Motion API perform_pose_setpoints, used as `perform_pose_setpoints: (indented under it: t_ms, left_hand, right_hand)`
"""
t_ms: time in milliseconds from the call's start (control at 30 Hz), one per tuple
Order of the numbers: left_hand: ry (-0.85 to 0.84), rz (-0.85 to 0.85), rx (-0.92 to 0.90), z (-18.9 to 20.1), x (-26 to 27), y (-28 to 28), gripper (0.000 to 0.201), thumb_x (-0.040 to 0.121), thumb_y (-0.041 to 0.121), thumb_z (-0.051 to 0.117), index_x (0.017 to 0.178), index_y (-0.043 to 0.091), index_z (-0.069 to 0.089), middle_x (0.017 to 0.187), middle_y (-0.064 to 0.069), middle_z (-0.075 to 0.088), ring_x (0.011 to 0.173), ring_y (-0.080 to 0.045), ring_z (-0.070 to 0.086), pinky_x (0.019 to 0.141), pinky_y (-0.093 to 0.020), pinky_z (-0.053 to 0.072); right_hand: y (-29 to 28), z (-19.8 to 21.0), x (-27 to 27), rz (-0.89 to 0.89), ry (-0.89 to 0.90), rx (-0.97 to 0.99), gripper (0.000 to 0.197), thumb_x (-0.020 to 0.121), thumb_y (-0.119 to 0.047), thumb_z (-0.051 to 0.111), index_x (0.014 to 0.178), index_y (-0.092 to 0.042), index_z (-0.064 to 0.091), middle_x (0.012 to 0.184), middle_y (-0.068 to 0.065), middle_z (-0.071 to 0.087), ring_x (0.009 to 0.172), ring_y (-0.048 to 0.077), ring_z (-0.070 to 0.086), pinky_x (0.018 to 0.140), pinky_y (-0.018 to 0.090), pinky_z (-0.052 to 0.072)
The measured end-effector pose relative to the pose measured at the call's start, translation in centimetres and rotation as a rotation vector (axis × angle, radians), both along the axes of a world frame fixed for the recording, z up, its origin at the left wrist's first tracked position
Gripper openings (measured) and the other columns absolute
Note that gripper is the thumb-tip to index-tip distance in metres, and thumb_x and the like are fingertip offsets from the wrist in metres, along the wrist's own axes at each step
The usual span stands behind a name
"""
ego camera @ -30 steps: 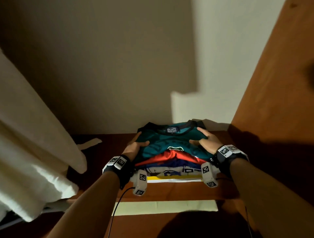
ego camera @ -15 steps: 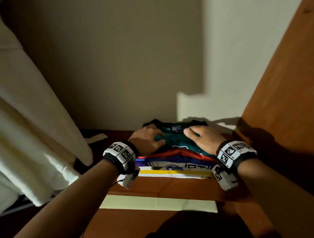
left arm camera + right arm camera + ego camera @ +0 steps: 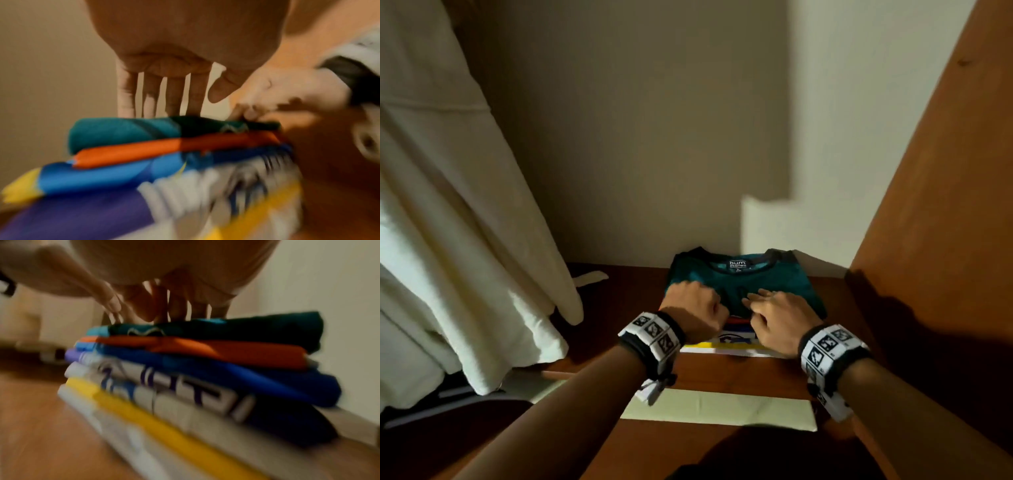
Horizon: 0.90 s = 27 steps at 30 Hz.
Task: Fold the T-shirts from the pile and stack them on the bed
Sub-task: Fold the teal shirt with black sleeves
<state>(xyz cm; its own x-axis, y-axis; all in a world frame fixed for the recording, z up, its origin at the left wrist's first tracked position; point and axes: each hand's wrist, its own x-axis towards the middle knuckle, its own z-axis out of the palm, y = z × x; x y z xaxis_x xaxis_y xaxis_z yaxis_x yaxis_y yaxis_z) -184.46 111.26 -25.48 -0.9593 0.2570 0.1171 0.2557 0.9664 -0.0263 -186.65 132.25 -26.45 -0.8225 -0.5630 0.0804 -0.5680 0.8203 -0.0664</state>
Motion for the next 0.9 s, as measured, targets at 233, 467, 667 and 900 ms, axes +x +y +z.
perform_pose_setpoints:
  t_ms: [233, 467, 667, 900]
  left_hand:
    - [-0.272, 0.183, 0.096, -3.2, -4.1, 0.7, 0.059, 0.105, 0.046, 0.019, 0.161, 0.025, 0.018, 0.168, -0.013, 0.014, 0.155, -0.033, 0.011, 0.122, -0.061, 0.014]
    - [-0.483, 0.275, 0.072, -3.8, -5.2, -4.1, 0.054, 0.102, 0.042, 0.017, 0.153, 0.026, 0.028, 0.171, -0.005, -0.001, 0.153, -0.046, 0.007, 0.116, -0.069, 0.02]
    - [-0.383, 0.275, 0.114, -0.9, -10.6, -2.5, 0.076, 0.098, 0.068, 0.026, 0.162, 0.033, 0.003, 0.171, -0.001, -0.011, 0.156, -0.036, -0.005, 0.119, -0.069, 0.004]
    - [-0.562, 0.366, 0.213, -4.9, -13.0, -2.8, 0.097, 0.094, 0.079, 0.027, 0.163, 0.02, -0.009, 0.169, -0.001, -0.019, 0.156, -0.028, -0.015, 0.123, -0.053, -0.005]
  right_hand:
    - [-2.7, -2.0, -4.5, -0.315, -0.174, 0.065, 0.062, 0.102, -0.06, 0.019, 0.157, -0.032, 0.028, 0.165, 0.011, 0.025, 0.152, 0.031, 0.019, 0.123, 0.052, 0.015]
    - [-0.4, -1.9, -5.2, -0.655, -0.405, 0.052, 0.094, 0.091, -0.081, 0.013, 0.163, -0.019, 0.008, 0.17, 0.009, -0.005, 0.155, 0.036, -0.002, 0.123, 0.058, 0.005]
    - [-1.1, -0.5, -9.8, -0.544, -0.385, 0.123, 0.096, 0.095, -0.076, 0.019, 0.162, -0.011, 0.0, 0.168, 0.012, -0.014, 0.155, 0.031, -0.016, 0.124, 0.053, -0.004]
    - [-0.4, -3.7, -12.4, -0.539, -0.498, 0.021, 0.103, 0.093, -0.078, 0.029, 0.161, -0.011, -0.007, 0.169, 0.007, -0.016, 0.156, 0.023, -0.012, 0.126, 0.042, -0.002]
